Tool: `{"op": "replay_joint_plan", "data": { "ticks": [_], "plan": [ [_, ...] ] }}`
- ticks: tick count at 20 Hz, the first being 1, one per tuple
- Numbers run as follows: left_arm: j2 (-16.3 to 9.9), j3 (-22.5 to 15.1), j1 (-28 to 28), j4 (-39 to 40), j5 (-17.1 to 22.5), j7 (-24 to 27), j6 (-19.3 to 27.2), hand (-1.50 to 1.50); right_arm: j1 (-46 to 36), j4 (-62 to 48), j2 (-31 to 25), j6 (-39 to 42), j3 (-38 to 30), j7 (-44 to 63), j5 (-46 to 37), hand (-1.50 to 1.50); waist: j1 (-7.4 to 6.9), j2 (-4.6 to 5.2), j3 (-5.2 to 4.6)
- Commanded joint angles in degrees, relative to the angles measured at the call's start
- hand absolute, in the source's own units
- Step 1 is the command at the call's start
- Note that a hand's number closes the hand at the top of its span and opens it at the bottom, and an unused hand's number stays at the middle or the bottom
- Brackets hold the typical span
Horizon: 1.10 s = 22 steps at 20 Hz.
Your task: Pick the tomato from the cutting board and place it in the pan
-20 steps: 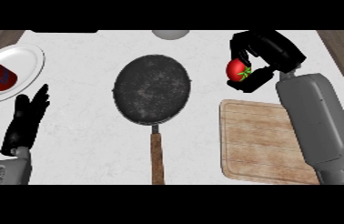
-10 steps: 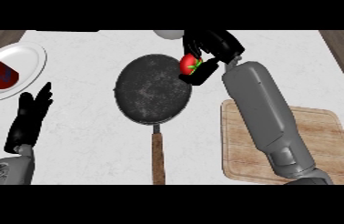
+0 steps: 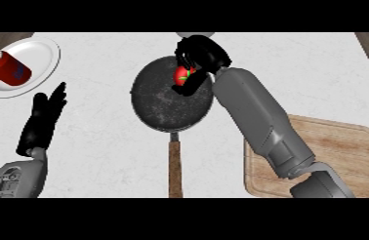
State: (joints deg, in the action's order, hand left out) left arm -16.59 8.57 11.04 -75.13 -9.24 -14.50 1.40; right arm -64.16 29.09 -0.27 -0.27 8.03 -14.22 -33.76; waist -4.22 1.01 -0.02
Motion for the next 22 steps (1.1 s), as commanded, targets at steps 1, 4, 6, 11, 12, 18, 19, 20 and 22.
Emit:
{"op": "replay_joint_plan", "data": {
  "ticks": [1, 4, 6, 11, 12, 18, 19, 20, 22],
  "plan": [
    [-0.3, 0.0, 2.6, 2.4, 0.4, 0.1, -1.2, 0.0, -0.2, -6.3, 0.3, -4.3, 4.9, -2.1, 5.8, 1.5, -1.8, 0.54, -0.01],
    [-1.3, -0.1, 3.4, 1.4, 1.0, -1.0, -3.1, 0.0, 0.7, -7.8, 0.3, -3.9, 8.3, -3.2, 8.6, 1.5, -3.06, 0.72, 0.02],
    [0.7, -1.6, 3.0, 0.2, -0.5, 0.3, -1.1, 0.0, 1.3, -8.2, 0.3, -3.7, 8.3, -3.1, 12.2, 1.5, -3.96, 0.87, 0.04],
    [0.6, -2.7, 5.7, 3.7, -1.2, 0.6, -2.2, 0.0, 2.7, -8.3, 0.3, -0.7, 11.4, -1.5, 19.2, -1.5, -5.6, 1.42, 0.03],
    [1.1, -2.9, 5.2, 1.4, -0.7, 0.1, -2.2, 0.0, 4.1, -7.9, 0.3, -1.2, 12.8, -1.7, 20.2, -1.5, -6.33, 1.12, 0.07],
    [2.4, -3.6, 7.4, 3.1, -1.3, -0.7, -1.6, 0.0, 5.5, -6.2, 0.3, -3.3, 15.5, -3.3, 26.0, -1.5, -7.27, 1.5, 0.12],
    [1.2, -3.1, 6.0, 3.0, -1.1, 1.4, -2.4, 0.0, 6.3, -6.5, 0.3, -3.8, 15.3, -4.6, 27.0, -1.5, -7.28, 1.56, 0.11],
    [1.5, -3.6, 6.8, 2.6, -1.1, -0.2, -2.6, 0.0, 5.6, -5.4, 0.3, -4.1, 15.1, -3.8, 29.0, -1.5, -7.59, 1.43, 0.15],
    [2.5, -4.2, 5.3, 2.5, -2.0, 0.0, -1.3, 0.0, 7.3, -4.6, 0.3, -4.9, 14.3, -6.7, 32.3, -1.5, -6.69, 1.31, 0.18]
  ]
}}
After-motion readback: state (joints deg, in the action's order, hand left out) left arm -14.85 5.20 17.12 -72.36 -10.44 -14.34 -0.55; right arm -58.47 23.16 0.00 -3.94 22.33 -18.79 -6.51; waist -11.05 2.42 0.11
